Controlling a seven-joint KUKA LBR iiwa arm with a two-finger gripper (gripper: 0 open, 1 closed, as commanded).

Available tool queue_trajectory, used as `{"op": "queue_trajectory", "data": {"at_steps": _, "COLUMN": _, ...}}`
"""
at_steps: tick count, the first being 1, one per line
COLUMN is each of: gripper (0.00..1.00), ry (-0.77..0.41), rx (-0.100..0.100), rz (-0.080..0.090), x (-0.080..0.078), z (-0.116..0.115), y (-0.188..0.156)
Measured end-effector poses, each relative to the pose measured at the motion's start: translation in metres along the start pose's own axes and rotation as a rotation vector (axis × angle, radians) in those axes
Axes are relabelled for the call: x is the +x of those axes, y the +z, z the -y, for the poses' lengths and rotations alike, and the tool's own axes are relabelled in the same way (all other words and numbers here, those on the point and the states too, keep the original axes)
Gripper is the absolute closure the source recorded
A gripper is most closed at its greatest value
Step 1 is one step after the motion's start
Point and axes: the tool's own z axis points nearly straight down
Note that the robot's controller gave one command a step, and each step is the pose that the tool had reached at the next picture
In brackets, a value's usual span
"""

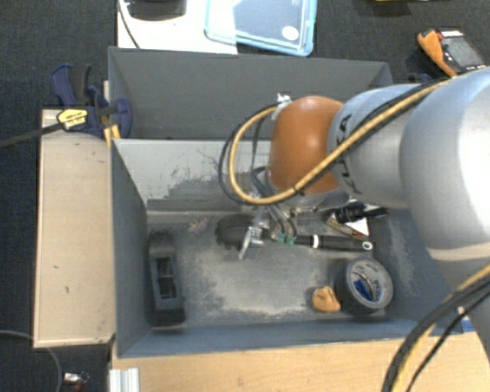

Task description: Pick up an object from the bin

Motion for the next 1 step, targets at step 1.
{"op": "queue_trajectory", "data": {"at_steps": 1, "gripper": 1.00, "ry": -0.261, "rx": 0.002, "rz": -0.011, "x": 0.0010, "z": 0.0146, "y": 0.0145}}
